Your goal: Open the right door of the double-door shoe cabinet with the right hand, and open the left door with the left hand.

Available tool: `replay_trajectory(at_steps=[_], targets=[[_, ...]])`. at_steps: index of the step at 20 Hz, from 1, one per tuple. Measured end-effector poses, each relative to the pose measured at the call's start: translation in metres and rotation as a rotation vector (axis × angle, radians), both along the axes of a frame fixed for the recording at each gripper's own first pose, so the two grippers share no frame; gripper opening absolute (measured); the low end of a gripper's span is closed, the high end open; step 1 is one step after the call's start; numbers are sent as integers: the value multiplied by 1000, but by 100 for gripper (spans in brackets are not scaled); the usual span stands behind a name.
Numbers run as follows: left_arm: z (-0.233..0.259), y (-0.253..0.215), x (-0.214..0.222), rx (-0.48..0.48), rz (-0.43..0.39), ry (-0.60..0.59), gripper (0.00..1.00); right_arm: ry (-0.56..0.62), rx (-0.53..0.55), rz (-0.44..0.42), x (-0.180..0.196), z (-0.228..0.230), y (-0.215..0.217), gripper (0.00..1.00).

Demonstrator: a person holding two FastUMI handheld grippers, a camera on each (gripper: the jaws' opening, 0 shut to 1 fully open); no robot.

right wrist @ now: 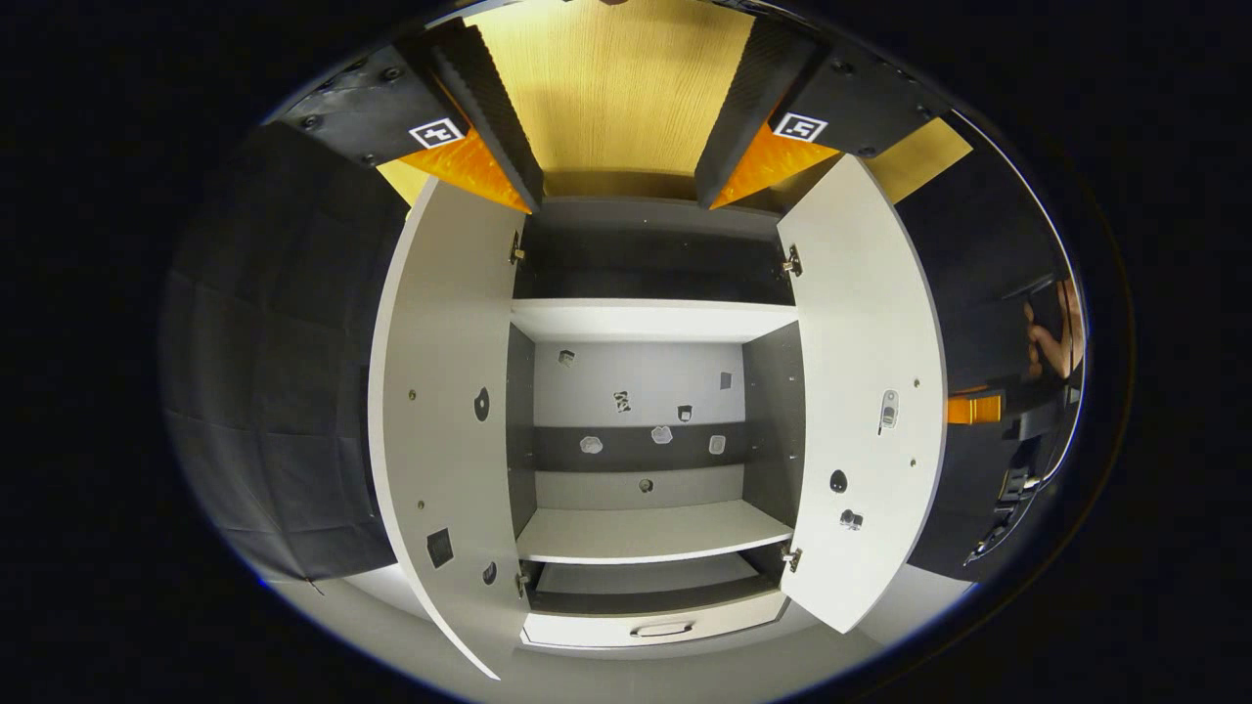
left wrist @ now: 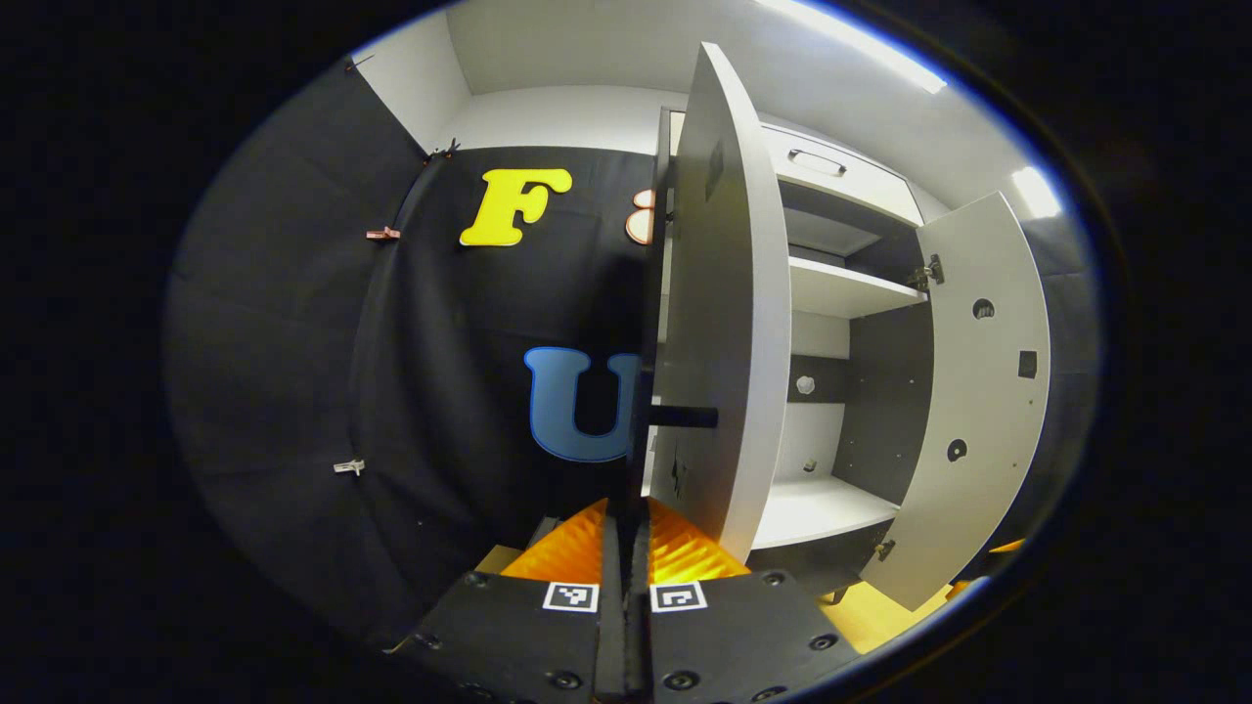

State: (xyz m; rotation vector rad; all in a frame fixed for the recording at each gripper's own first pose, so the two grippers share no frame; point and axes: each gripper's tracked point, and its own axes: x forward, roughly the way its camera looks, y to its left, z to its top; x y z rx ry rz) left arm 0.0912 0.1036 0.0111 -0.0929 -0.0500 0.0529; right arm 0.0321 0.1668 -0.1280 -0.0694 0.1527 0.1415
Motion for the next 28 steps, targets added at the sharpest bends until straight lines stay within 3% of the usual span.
replay_trajectory(at_steps=[5, 9, 19, 23, 27, 28], targets=[[-3, 2, -11, -25, 7, 37, 5, 12, -8, -33, 2, 3, -14, 99], [-6, -5, -45, -41, 50, 58, 5, -2, 9, -26, -1, 17, -34, 98], [-28, -96, -139, 6, 186, 85, 7, -54, 7, 0, -35, 60, -120, 98], [-28, -131, -165, 48, 175, 69, 24, -41, 35, -10, -49, 62, -149, 98], [-17, -154, -180, 80, 137, 33, 60, -35, 88, -44, -56, 70, -160, 98], [-20, -160, -180, 91, 118, 36, 73, -49, 96, -47, -54, 74, -159, 98]])
